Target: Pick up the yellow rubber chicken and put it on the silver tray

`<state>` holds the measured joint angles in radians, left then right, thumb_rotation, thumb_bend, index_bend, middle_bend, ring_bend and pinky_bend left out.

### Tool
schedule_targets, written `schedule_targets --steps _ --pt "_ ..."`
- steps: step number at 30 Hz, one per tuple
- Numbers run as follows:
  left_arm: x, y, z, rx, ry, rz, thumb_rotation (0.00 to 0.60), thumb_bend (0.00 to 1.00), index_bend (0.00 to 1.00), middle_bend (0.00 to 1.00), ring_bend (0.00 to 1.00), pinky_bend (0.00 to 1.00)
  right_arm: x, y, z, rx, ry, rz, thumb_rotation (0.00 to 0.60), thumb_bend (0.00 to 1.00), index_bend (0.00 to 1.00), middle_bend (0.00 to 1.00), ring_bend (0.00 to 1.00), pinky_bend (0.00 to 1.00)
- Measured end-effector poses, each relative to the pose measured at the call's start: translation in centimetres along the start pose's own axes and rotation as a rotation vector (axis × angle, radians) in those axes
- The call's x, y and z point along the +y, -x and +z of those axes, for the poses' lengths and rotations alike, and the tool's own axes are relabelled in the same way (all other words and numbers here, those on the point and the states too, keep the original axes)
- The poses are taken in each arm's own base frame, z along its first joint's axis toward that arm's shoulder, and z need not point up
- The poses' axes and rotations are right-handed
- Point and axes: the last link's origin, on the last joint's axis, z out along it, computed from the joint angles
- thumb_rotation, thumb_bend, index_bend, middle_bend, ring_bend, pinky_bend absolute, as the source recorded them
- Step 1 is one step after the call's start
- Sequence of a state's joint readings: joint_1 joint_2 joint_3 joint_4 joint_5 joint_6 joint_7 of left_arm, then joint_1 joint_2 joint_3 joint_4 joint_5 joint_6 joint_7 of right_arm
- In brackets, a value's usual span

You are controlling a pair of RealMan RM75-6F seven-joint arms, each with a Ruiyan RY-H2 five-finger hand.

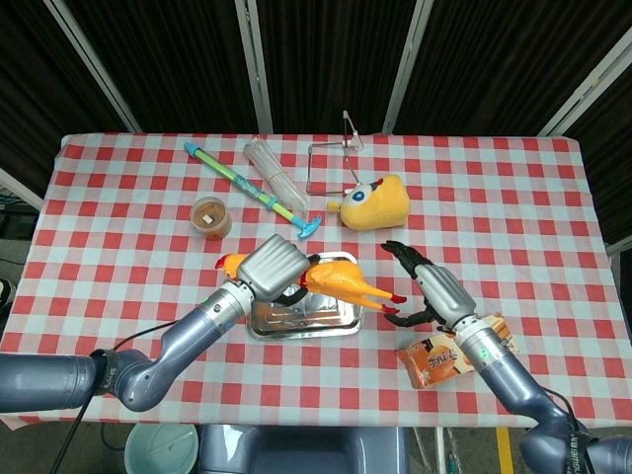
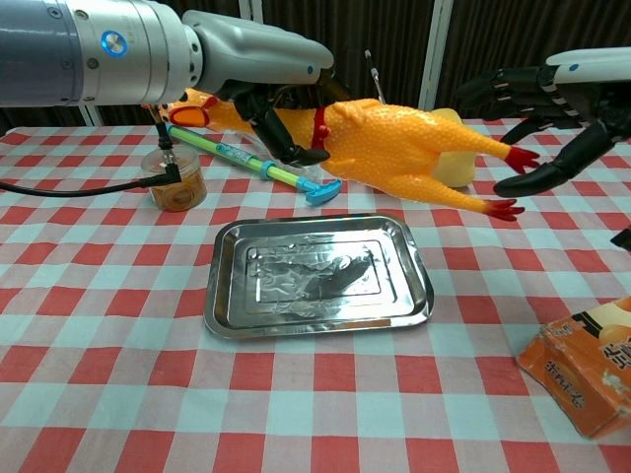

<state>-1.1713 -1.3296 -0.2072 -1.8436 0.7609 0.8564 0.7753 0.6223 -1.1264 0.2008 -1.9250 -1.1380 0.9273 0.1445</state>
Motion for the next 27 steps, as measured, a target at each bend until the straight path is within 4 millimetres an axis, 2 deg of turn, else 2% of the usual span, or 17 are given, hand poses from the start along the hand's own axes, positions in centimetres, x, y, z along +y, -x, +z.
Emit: schedule_targets --steps 11,20,23,27 --pt "2.5 0.2 1.5 -0.001 -0.017 0.004 0.600 0.77 0.50 0.59 0.54 0.62 -0.9 0.7 1.4 0.007 0.030 0.055 0.600 0.24 0.00 0.04 0.06 0.14" --pt "3.8 -0.6 1.9 0.021 -0.018 0.002 0.600 0.76 0.50 0.59 0.54 0.62 -1.5 1.1 2.4 -0.010 0.048 0.045 0.600 0.24 0.00 0.09 0.10 0.15" --pt "4.0 -0.8 2.0 0.023 -0.019 0.003 0.600 0.76 0.50 0.59 0.54 0.62 -1.6 1.4 2.6 -0.020 0.051 0.041 0.600 0.24 0.04 0.11 0.12 0.16" --pt "4.3 -0.8 2.0 0.014 -0.011 0.005 0.600 0.76 0.50 0.59 0.54 0.62 -1.7 1.7 3.0 -0.026 0.056 0.033 0.600 0.28 0.14 0.16 0.17 0.20"
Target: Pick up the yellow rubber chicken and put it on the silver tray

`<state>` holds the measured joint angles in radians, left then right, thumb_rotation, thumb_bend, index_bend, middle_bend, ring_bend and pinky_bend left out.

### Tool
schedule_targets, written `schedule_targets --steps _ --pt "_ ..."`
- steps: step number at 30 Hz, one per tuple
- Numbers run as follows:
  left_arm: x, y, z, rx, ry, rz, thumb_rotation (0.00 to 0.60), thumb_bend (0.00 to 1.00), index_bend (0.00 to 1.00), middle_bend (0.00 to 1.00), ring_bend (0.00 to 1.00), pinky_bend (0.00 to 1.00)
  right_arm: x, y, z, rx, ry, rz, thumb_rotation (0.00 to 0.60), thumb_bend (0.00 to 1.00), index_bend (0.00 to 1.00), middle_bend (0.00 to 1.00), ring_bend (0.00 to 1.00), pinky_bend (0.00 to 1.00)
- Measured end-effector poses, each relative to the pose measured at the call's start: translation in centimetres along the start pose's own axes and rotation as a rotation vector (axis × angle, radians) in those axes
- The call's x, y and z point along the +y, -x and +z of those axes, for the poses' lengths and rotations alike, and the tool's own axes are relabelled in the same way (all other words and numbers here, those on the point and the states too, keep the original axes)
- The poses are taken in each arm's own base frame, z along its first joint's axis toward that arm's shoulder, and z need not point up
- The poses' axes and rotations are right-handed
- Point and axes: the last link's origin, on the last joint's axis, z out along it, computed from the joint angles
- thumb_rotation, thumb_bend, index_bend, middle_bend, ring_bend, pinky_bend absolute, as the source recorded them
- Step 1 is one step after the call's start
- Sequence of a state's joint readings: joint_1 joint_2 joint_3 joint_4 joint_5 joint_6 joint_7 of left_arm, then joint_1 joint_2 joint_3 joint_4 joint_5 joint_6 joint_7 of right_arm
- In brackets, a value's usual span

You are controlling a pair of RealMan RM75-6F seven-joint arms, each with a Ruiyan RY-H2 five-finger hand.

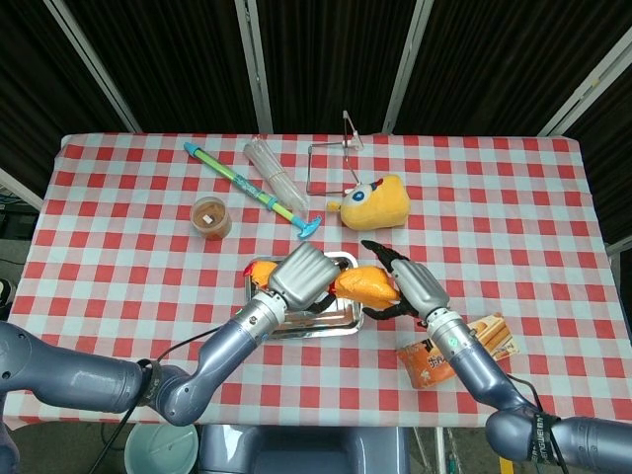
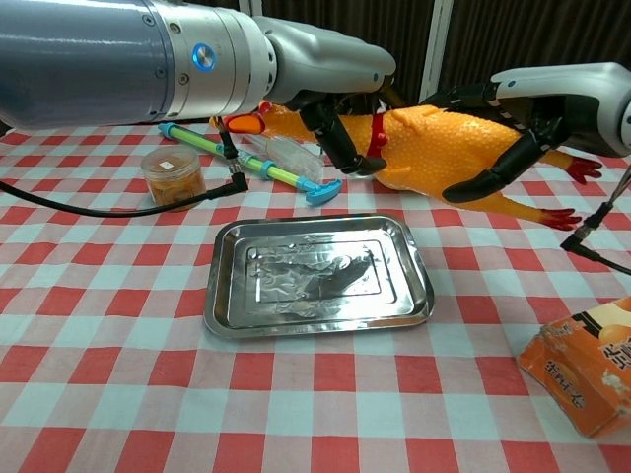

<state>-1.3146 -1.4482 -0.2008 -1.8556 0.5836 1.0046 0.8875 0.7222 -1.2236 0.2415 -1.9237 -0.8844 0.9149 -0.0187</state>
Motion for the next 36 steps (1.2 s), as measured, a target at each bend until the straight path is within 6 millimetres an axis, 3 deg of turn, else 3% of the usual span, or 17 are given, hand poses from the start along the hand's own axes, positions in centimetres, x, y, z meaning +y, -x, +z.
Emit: schedule_targets --steps 5,10,19,26,30,36 --pt "0.2 -0.1 -0.1 -0.002 0.006 0.006 0.600 0.75 0.50 0.59 0.54 0.62 0.2 0.2 0.5 0.006 0.018 -0.001 0.600 0.34 0.26 0.23 0.23 0.25" --pt "0.3 0.0 -0.1 -0.014 0.011 -0.001 0.600 0.74 0.50 0.59 0.54 0.62 0.6 0.2 0.7 0.003 0.034 -0.005 0.600 0.49 0.35 0.27 0.27 0.28" --pt "0.4 0.2 -0.1 -0.031 0.022 -0.006 0.600 0.74 0.50 0.59 0.54 0.62 1.1 0.5 1.2 -0.015 0.053 -0.008 0.600 0.61 0.42 0.32 0.31 0.31" --pt "0.5 0.1 0.0 -0.034 0.028 -0.011 0.600 0.74 0.50 0.59 0.54 0.62 1.3 0.5 1.3 -0.020 0.057 -0.018 0.600 0.79 0.48 0.37 0.35 0.33" --pt "0.7 0.1 -0.1 -0.028 0.033 -0.011 0.600 0.72 0.50 0.59 0.54 0.62 1.4 0.7 1.4 -0.022 0.058 -0.027 0.600 0.98 0.61 0.48 0.45 0.37" --pt "0.7 0.2 -0.2 -0.033 0.036 -0.007 0.600 0.71 0.49 0.59 0.54 0.62 1.5 0.9 1.7 -0.010 0.056 -0.045 0.600 1.00 0.83 0.70 0.68 0.49"
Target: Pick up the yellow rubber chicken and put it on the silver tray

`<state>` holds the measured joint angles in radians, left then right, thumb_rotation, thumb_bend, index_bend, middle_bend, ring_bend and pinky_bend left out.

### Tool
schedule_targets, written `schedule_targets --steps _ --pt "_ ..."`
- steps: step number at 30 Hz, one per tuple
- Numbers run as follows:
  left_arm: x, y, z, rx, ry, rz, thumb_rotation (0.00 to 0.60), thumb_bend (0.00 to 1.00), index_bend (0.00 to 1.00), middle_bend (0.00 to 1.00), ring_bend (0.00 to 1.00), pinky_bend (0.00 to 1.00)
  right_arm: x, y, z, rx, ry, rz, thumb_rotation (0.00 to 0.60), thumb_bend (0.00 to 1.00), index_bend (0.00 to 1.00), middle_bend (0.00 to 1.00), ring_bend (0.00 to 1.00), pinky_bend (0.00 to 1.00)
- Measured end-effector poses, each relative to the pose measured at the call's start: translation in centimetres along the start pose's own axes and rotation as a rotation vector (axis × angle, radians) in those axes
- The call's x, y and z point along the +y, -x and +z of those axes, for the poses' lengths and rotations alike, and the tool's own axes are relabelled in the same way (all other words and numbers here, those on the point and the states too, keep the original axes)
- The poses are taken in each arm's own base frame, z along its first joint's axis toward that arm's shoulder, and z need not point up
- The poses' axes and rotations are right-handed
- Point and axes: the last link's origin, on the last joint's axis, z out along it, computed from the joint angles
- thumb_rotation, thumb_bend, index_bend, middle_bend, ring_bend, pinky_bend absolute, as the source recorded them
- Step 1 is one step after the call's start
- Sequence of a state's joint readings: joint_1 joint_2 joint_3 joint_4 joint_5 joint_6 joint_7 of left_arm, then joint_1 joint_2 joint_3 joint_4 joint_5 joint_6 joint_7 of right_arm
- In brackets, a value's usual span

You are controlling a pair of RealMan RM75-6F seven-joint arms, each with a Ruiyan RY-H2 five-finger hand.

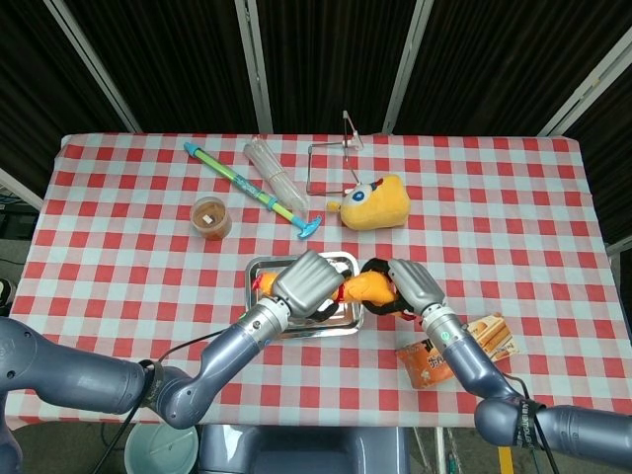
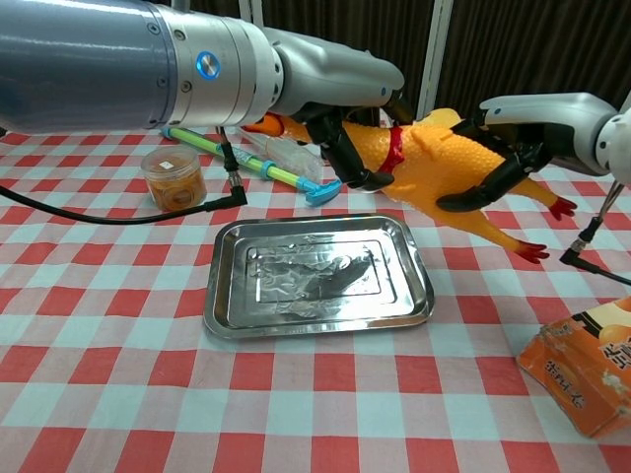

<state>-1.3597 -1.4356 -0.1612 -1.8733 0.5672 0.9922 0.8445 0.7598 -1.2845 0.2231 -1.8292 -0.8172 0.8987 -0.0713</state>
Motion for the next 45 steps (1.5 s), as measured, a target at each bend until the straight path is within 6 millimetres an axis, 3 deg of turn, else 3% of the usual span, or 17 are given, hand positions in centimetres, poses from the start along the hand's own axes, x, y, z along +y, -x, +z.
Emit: schedule_targets --steps 4,8,11,13,14,18,19,22,45 --pt "-0.2 -0.1 -0.1 0.004 -0.003 -0.004 0.600 0.71 0.49 0.59 0.54 0.62 0.2 0.1 0.0 0.000 0.003 -0.004 0.600 1.00 0.92 0.79 0.77 0.60" --pt "-0.4 -0.1 -0.2 0.005 -0.006 -0.001 0.600 0.71 0.49 0.59 0.54 0.62 0.1 0.2 0.0 0.003 -0.002 -0.004 0.600 1.00 0.93 0.82 0.81 0.64" --pt "-0.4 -0.1 -0.3 0.006 -0.006 -0.002 0.600 0.71 0.49 0.59 0.54 0.62 0.1 0.3 0.0 0.001 -0.006 -0.005 0.600 1.00 0.84 0.81 0.75 0.62" --pt "-0.5 0.0 -0.3 0.006 -0.007 0.003 0.600 0.71 0.49 0.59 0.54 0.62 0.1 0.4 0.0 -0.001 -0.012 -0.006 0.600 1.00 0.67 0.72 0.63 0.52" --pt "-0.5 0.0 -0.3 0.006 -0.008 0.005 0.600 0.71 0.49 0.59 0.54 0.62 0.1 0.4 -0.1 -0.007 -0.015 -0.008 0.600 0.95 0.57 0.66 0.57 0.47" --pt "-0.8 0.1 -0.3 0.009 -0.019 0.013 0.600 0.71 0.49 0.59 0.54 0.62 0.3 0.4 -0.4 -0.049 -0.024 -0.007 0.600 0.34 0.20 0.41 0.32 0.29" --pt "-0.9 0.1 -0.3 0.012 -0.022 0.019 0.600 0.70 0.49 0.59 0.54 0.62 0.4 0.4 -0.5 -0.067 -0.026 -0.008 0.600 0.25 0.13 0.34 0.26 0.27" --pt "-1.0 0.3 -0.2 0.023 -0.033 0.035 0.600 0.70 0.49 0.59 0.54 0.62 0.6 0.2 -0.8 -0.111 -0.031 -0.016 0.600 0.14 0.01 0.22 0.15 0.23" --pt "-1.0 1.5 0.8 0.078 -0.054 0.100 0.600 0.70 0.49 0.59 0.54 0.62 0.4 -1.1 -0.9 -0.196 -0.075 -0.013 0.600 0.12 0.00 0.17 0.11 0.20"
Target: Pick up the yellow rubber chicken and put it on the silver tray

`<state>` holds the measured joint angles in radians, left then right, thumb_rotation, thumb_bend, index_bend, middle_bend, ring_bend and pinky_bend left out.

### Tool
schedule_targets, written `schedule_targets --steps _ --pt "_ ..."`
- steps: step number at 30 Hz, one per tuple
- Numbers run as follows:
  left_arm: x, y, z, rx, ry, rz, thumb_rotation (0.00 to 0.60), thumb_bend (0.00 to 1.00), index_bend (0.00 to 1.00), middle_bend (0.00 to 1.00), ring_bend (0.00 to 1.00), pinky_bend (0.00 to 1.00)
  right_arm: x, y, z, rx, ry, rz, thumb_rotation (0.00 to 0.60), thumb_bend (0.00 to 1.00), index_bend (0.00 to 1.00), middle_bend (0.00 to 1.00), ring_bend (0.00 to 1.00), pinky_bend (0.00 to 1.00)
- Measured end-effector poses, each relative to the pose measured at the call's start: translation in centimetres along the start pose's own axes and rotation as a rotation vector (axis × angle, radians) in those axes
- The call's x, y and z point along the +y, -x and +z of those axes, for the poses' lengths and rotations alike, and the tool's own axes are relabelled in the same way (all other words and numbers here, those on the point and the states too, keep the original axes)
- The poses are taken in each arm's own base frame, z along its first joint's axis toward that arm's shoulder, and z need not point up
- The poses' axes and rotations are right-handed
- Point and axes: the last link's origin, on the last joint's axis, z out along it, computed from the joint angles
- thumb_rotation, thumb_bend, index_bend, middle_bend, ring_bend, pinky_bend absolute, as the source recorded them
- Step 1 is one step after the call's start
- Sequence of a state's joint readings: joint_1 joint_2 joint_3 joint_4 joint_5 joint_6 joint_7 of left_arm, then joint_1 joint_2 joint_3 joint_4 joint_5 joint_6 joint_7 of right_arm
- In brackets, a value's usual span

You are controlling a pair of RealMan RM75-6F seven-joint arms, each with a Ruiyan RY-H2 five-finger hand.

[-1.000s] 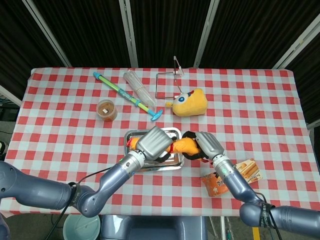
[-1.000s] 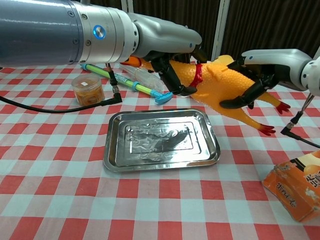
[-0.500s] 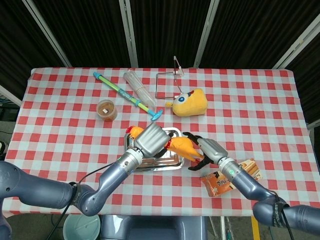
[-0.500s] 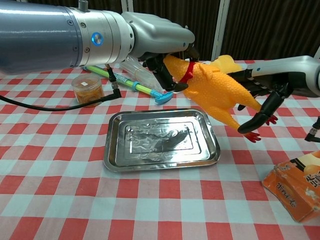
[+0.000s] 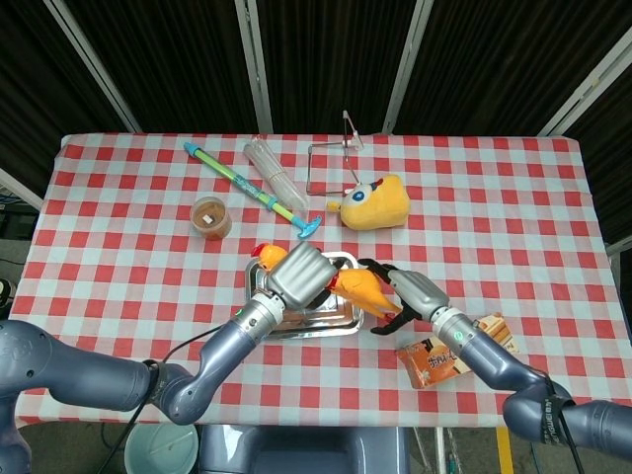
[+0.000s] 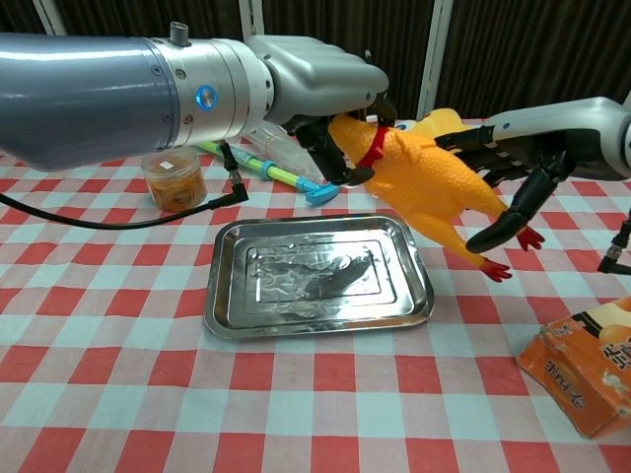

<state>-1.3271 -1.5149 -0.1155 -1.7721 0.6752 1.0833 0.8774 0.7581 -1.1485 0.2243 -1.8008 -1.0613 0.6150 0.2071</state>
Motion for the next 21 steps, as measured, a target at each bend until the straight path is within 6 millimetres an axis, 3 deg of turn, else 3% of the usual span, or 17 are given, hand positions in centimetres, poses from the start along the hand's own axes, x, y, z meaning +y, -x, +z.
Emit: schedule_targets --steps 11,15,17,21 --pt "1.4 0.5 0.7 0.030 0.001 -0.019 0.600 0.70 0.49 0.59 0.54 0.62 -0.7 -1.0 1.3 0.027 0.019 0.010 0.600 0.12 0.01 0.17 0.13 0.20" --pt "1.7 0.4 0.8 0.036 0.009 -0.028 0.600 0.70 0.49 0.59 0.54 0.62 -0.8 -1.2 1.7 0.044 0.027 0.009 0.600 0.16 0.13 0.24 0.21 0.27" --pt "1.8 0.4 0.7 0.034 0.013 -0.033 0.600 0.70 0.49 0.59 0.54 0.62 -0.7 -1.4 1.9 0.058 0.033 0.013 0.600 0.30 0.25 0.33 0.30 0.34" --pt "1.9 0.6 0.6 0.023 0.024 -0.035 0.600 0.70 0.49 0.59 0.54 0.62 -0.5 -1.6 2.2 0.091 0.040 0.022 0.600 0.80 0.53 0.57 0.55 0.58"
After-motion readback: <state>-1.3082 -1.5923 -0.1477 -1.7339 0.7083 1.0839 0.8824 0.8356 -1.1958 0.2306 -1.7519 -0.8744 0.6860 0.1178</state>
